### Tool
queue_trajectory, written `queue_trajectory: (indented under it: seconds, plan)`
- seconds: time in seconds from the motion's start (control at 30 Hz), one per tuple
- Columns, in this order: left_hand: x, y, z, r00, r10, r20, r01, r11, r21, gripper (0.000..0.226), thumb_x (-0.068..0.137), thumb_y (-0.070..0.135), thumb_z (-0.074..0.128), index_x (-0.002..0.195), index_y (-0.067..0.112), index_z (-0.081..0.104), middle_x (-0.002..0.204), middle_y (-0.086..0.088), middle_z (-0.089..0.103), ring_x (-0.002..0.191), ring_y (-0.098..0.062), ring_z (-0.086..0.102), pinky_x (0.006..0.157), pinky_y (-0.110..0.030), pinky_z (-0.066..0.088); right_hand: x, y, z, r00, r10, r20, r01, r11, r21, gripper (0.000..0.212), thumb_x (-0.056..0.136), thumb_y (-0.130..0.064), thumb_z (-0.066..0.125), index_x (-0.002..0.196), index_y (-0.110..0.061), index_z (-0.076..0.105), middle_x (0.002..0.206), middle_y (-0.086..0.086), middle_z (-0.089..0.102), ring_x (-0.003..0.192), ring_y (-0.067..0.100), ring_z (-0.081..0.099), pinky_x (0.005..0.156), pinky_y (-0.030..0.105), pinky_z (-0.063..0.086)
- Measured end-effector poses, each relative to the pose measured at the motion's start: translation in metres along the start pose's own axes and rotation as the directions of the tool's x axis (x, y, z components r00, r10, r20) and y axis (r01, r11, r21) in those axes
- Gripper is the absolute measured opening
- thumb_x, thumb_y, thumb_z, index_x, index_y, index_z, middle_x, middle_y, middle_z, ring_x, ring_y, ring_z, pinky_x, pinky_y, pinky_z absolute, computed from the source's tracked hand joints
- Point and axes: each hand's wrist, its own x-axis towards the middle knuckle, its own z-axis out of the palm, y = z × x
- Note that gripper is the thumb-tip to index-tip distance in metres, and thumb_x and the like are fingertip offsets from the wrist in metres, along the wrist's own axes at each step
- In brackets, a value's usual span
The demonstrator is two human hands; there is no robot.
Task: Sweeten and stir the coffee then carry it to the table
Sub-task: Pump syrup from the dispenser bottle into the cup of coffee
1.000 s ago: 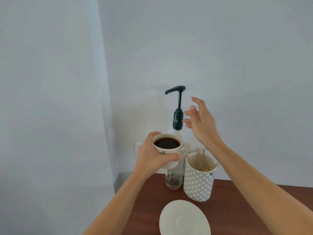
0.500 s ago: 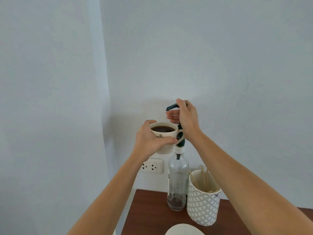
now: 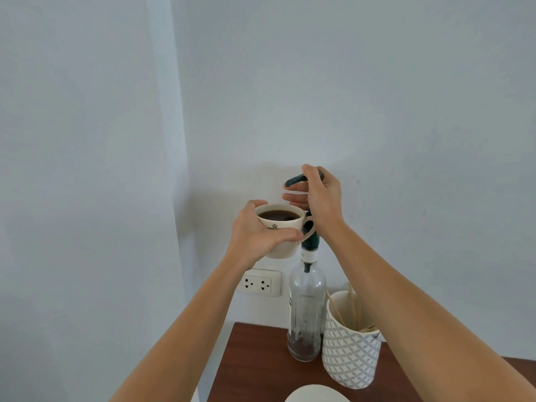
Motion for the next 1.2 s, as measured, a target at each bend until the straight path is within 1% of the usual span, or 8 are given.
queue_trajectory:
  seconds: [0.1, 0.2, 0.53, 0.67, 0.8, 0.93, 1.03, 1.2]
  plan:
    - [0.0, 0.004, 0.0002, 1.0, 0.002, 0.002, -0.002, 1.0, -0.009, 0.09, 0.035, 0.041, 0.089, 0.116, 0.025, 0.054, 0.105, 0.007, 0.067, 0.094, -0.011, 0.066, 0.069, -0.025, 0.05, 0.0009, -0.0031, -0.0008, 1.0, -0.004, 0.002, 0.004, 1.0, -0.019, 0.03, 0.093, -0.023, 0.052, 0.097, 0.006, 0.059, 0.082, 0.02, 0.078, 0.069, 0.036, 0.077, 0.075, 0.052, 0.063]
    - [0.0003, 0.001, 0.0011, 1.0, -0.005, 0.001, 0.005, 1.0, -0.015, 0.081, 0.04, 0.036, 0.09, 0.112, 0.027, 0.053, 0.101, 0.01, 0.065, 0.09, -0.006, 0.063, 0.067, -0.023, 0.048, -0.0003, 0.0011, 0.0005, 1.0, -0.004, -0.007, 0.004, 0.999, -0.037, 0.031, 0.091, -0.019, 0.049, 0.097, 0.01, 0.058, 0.077, 0.019, 0.077, 0.067, 0.035, 0.077, 0.075, 0.052, 0.063]
    - [0.0012, 0.0018, -0.0003, 1.0, -0.009, 0.0, 0.009, 1.0, -0.026, 0.084, 0.042, 0.032, 0.092, 0.115, 0.025, 0.053, 0.103, 0.008, 0.065, 0.091, -0.008, 0.064, 0.066, -0.024, 0.048, -0.0028, -0.0003, 0.003, 0.998, -0.045, -0.046, 0.043, 0.998, -0.041, 0.028, 0.091, -0.017, 0.047, 0.091, 0.009, 0.06, 0.07, 0.023, 0.074, 0.063, 0.036, 0.075, 0.064, 0.044, 0.063]
    - [0.0011, 0.0013, 0.0003, 1.0, -0.014, -0.006, 0.014, 1.0, -0.02, 0.085, 0.037, 0.035, 0.091, 0.113, 0.026, 0.053, 0.104, 0.006, 0.067, 0.095, -0.013, 0.066, 0.073, -0.028, 0.053, -0.004, -0.0004, 0.0035, 0.997, -0.063, -0.054, 0.06, 0.997, -0.053, 0.022, 0.09, -0.016, 0.046, 0.083, 0.0, 0.06, 0.066, 0.021, 0.073, 0.06, 0.037, 0.075, 0.058, 0.039, 0.061]
    - [0.0003, 0.0029, 0.0003, 1.0, -0.02, -0.001, 0.02, 1.0, -0.018, 0.084, 0.037, 0.037, 0.089, 0.112, 0.027, 0.052, 0.106, 0.006, 0.065, 0.095, -0.013, 0.065, 0.072, -0.027, 0.052, -0.0045, -0.0003, 0.0036, 0.996, -0.065, -0.058, 0.061, 0.997, -0.054, 0.021, 0.09, -0.016, 0.047, 0.081, -0.001, 0.059, 0.07, 0.028, 0.072, 0.06, 0.036, 0.075, 0.057, 0.039, 0.062]
    - [-0.0009, 0.004, 0.0, 1.0, -0.022, 0.003, 0.023, 1.0, -0.022, 0.082, 0.038, 0.036, 0.088, 0.111, 0.027, 0.052, 0.102, 0.009, 0.064, 0.092, -0.009, 0.063, 0.069, -0.026, 0.05, -0.0036, 0.0006, 0.0035, 0.996, -0.071, -0.063, 0.066, 0.995, -0.074, 0.023, 0.09, -0.017, 0.046, 0.083, 0.001, 0.06, 0.069, 0.026, 0.073, 0.059, 0.034, 0.075, 0.059, 0.041, 0.062]
    - [-0.0006, 0.0024, 0.0008, 1.0, -0.025, 0.0, 0.025, 1.0, -0.018, 0.085, 0.038, 0.037, 0.089, 0.114, 0.026, 0.053, 0.105, 0.005, 0.066, 0.096, -0.014, 0.065, 0.071, -0.027, 0.052, -0.0029, 0.0011, 0.0035, 0.995, -0.071, -0.069, 0.066, 0.994, -0.082, 0.027, 0.09, -0.016, 0.045, 0.086, 0.005, 0.061, 0.068, 0.025, 0.073, 0.058, 0.034, 0.075, 0.06, 0.043, 0.062]
    - [-0.0004, 0.0021, 0.001, 0.999, -0.032, -0.002, 0.032, 0.999, -0.023, 0.086, 0.038, 0.037, 0.089, 0.114, 0.025, 0.052, 0.106, 0.006, 0.065, 0.095, -0.013, 0.064, 0.07, -0.026, 0.051, -0.0043, -0.0004, 0.0042, 0.993, -0.089, -0.081, 0.081, 0.992, -0.097, 0.022, 0.09, -0.015, 0.046, 0.078, -0.002, 0.059, 0.066, 0.024, 0.072, 0.058, 0.034, 0.075, 0.058, 0.04, 0.062]
